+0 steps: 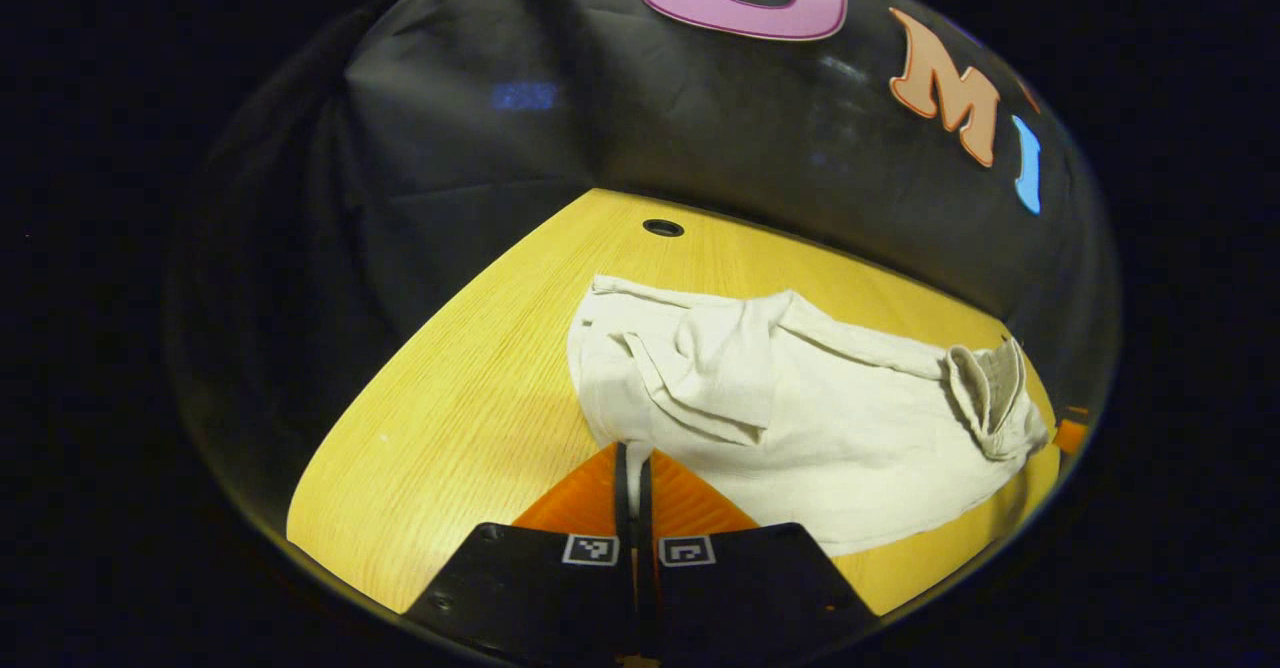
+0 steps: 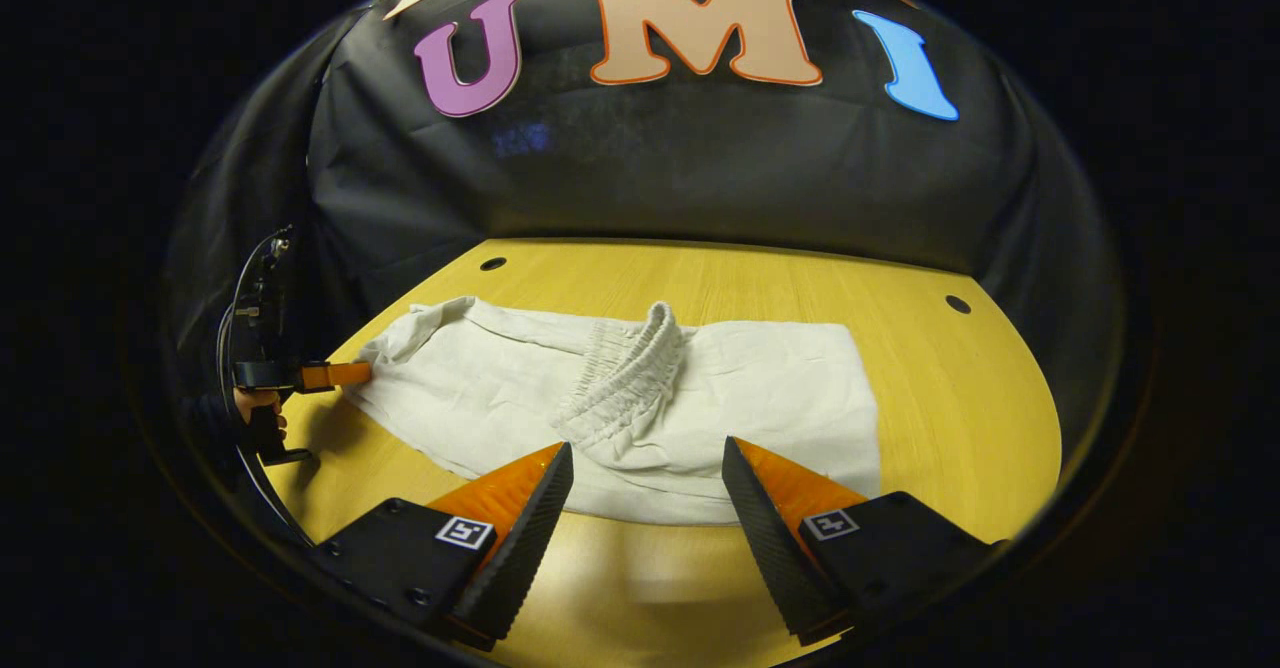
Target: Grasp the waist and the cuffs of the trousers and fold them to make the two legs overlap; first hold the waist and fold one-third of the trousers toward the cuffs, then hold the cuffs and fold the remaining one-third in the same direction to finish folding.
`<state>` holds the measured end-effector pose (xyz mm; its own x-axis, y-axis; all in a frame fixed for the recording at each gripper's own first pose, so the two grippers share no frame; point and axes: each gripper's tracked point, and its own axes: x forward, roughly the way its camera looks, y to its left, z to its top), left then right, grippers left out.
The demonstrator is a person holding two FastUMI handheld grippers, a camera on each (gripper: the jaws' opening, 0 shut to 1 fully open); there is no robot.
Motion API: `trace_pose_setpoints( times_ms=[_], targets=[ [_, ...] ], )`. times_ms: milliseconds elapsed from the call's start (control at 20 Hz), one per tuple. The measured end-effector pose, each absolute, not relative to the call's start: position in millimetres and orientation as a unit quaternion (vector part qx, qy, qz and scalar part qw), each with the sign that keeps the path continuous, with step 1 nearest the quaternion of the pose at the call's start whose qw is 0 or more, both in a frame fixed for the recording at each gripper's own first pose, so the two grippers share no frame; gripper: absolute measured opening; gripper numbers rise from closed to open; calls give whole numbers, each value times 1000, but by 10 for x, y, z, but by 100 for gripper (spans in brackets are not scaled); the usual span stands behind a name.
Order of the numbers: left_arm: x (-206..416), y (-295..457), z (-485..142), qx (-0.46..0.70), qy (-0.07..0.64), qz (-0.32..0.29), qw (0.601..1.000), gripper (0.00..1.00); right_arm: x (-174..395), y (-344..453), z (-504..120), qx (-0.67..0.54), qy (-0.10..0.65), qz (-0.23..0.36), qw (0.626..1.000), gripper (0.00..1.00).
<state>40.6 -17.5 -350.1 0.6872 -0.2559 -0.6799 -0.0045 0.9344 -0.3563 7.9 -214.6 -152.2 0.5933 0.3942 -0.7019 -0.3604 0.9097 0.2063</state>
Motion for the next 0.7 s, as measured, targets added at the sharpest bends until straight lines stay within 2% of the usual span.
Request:
trace_pose_setpoints(
  times_ms=[50,100,150,450,700],
  targets=[
    [399,-194,-3484,-185,395,-65,897,0,90,-2192,-1507,23,397,209,893,96],
    [406,-201,-3448,-197,395,-62,895,0,107,-2238,-1483,24,395,207,895,92],
    [437,-197,-3362,-199,387,-59,899,0,122,-2294,-1457,25,392,205,897,96],
    [706,-572,-2617,-185,317,-90,926,0,148,-2612,-1392,31,386,203,899,96],
    [870,-1050,-2135,-183,285,-124,933,0,146,-2849,-1351,44,381,200,901,96]
  ],
)
